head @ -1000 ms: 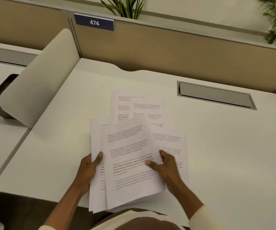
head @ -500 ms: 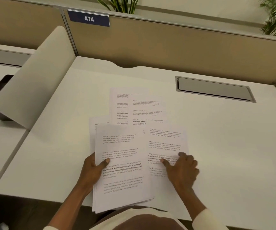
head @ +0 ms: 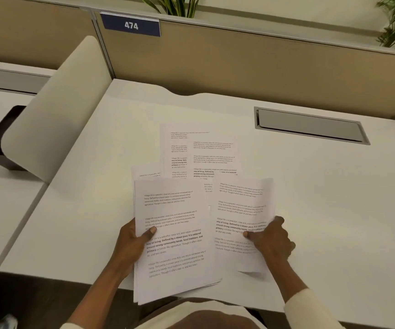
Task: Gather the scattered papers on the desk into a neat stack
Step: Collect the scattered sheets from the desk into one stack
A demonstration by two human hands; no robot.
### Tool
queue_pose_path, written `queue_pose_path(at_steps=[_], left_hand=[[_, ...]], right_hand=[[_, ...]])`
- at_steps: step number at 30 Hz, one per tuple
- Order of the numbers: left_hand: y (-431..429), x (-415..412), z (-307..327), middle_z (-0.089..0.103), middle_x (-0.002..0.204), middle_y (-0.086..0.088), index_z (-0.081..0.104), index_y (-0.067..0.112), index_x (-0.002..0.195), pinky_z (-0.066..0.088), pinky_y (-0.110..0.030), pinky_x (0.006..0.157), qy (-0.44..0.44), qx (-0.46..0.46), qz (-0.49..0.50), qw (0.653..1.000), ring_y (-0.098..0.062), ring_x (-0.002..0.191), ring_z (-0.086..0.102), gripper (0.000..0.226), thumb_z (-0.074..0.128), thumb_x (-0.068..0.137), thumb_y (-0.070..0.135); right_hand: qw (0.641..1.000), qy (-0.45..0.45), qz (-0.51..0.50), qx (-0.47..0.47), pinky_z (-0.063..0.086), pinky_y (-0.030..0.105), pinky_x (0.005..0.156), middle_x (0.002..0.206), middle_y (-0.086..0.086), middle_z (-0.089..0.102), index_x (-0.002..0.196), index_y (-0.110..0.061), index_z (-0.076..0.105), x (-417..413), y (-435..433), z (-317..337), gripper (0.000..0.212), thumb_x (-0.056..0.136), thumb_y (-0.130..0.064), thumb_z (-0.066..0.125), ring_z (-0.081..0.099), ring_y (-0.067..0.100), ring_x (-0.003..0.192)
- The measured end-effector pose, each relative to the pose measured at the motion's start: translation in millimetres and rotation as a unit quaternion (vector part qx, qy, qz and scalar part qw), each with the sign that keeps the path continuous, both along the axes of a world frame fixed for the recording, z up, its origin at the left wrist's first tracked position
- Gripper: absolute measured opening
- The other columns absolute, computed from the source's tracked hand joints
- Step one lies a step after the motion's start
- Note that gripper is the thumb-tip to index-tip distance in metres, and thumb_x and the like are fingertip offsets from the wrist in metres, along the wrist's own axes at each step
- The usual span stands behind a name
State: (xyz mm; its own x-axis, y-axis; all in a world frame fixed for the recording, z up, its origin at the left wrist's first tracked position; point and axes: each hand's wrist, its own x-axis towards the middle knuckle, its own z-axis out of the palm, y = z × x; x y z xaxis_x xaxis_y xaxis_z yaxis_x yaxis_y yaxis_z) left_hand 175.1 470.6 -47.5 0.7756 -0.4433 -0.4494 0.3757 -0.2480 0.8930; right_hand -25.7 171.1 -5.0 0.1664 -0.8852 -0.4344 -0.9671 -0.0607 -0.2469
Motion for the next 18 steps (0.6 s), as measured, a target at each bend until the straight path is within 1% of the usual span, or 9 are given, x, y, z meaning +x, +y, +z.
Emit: queue_pose_path(at_steps=[2, 4, 6, 8, 10, 13, 16, 18], left_hand=[[4, 1, 0, 0.087, 0.111, 0.007, 0.072, 0.028, 0.129, 0.07, -0.036, 0.068, 0.002, -0.003, 0.004, 1.0, -0.025, 0.095, 0.086, 0.034, 0.077, 0.099, 0.012], [9, 2, -1, 0.087, 0.113, 0.004, 0.072, 0.028, 0.129, 0.071, -0.039, 0.069, 0.006, -0.006, 0.01, 1.0, -0.027, 0.095, 0.086, 0.034, 0.077, 0.099, 0.013], [15, 3, -1, 0.087, 0.113, 0.002, 0.072, 0.027, 0.129, 0.071, -0.041, 0.069, 0.01, -0.009, 0.016, 1.0, -0.028, 0.094, 0.086, 0.033, 0.077, 0.099, 0.013], [20, 6, 0, 0.087, 0.113, 0.001, 0.073, 0.027, 0.127, 0.071, -0.041, 0.068, 0.011, -0.015, 0.021, 1.0, -0.029, 0.093, 0.086, 0.032, 0.077, 0.099, 0.013], [27, 9, 1, 0.087, 0.112, 0.0, 0.074, 0.027, 0.126, 0.071, -0.041, 0.067, 0.013, -0.022, 0.034, 0.999, -0.03, 0.093, 0.086, 0.031, 0.078, 0.098, 0.015], [38, 9, 1, 0.087, 0.112, -0.004, 0.075, 0.025, 0.125, 0.071, -0.041, 0.067, 0.019, -0.04, 0.057, 0.997, -0.033, 0.092, 0.086, 0.035, 0.081, 0.09, 0.023], [46, 7, 0, 0.087, 0.112, -0.008, 0.077, 0.023, 0.123, 0.071, -0.044, 0.068, 0.023, -0.047, 0.074, 0.996, -0.035, 0.093, 0.086, 0.039, 0.083, 0.085, 0.027], [49, 6, -1, 0.087, 0.112, -0.009, 0.077, 0.022, 0.123, 0.071, -0.045, 0.068, 0.027, -0.048, 0.082, 0.995, -0.037, 0.093, 0.086, 0.039, 0.083, 0.084, 0.026]], right_hand=[[0.998, -0.047, -0.03, 0.005, 0.044, 0.051, 0.11, 0.134, 0.018, 0.071, 0.145, -0.009, 0.045, -2, -3, -2, 0.084, 0.08, -0.032, 0.093, 0.067, 0.041, 0.124], [0.993, -0.105, -0.061, 0.006, 0.051, 0.052, 0.107, 0.136, 0.018, 0.07, 0.146, -0.012, 0.051, -2, -6, -2, 0.077, 0.082, -0.027, 0.092, 0.066, 0.042, 0.126], [0.986, -0.152, -0.072, 0.0, 0.053, 0.051, 0.102, 0.134, 0.017, 0.071, 0.142, -0.013, 0.057, 1, -10, -1, 0.071, 0.082, -0.027, 0.092, 0.066, 0.042, 0.125], [0.979, -0.192, -0.069, -0.012, 0.055, 0.052, 0.1, 0.129, 0.016, 0.074, 0.134, -0.013, 0.06, 8, -20, 2, 0.064, 0.081, -0.025, 0.093, 0.067, 0.042, 0.12], [0.973, -0.224, -0.056, -0.023, 0.054, 0.053, 0.101, 0.127, 0.016, 0.075, 0.131, -0.013, 0.061, 20, -33, 7, 0.062, 0.08, -0.025, 0.094, 0.067, 0.042, 0.12], [0.964, -0.26, -0.042, -0.029, 0.054, 0.048, 0.099, 0.125, 0.014, 0.076, 0.129, -0.013, 0.063, 45, -54, 16, 0.061, 0.079, -0.025, 0.094, 0.068, 0.039, 0.118], [0.957, -0.288, -0.034, -0.006, 0.055, 0.055, 0.103, 0.125, 0.014, 0.076, 0.132, -0.013, 0.063, 74, -68, 20, 0.064, 0.078, -0.025, 0.095, 0.07, 0.038, 0.117], [0.955, -0.296, -0.019, 0.002, 0.056, 0.053, 0.104, 0.127, 0.014, 0.075, 0.135, -0.012, 0.062, 93, -72, 19, 0.067, 0.078, -0.024, 0.095, 0.07, 0.037, 0.118]])
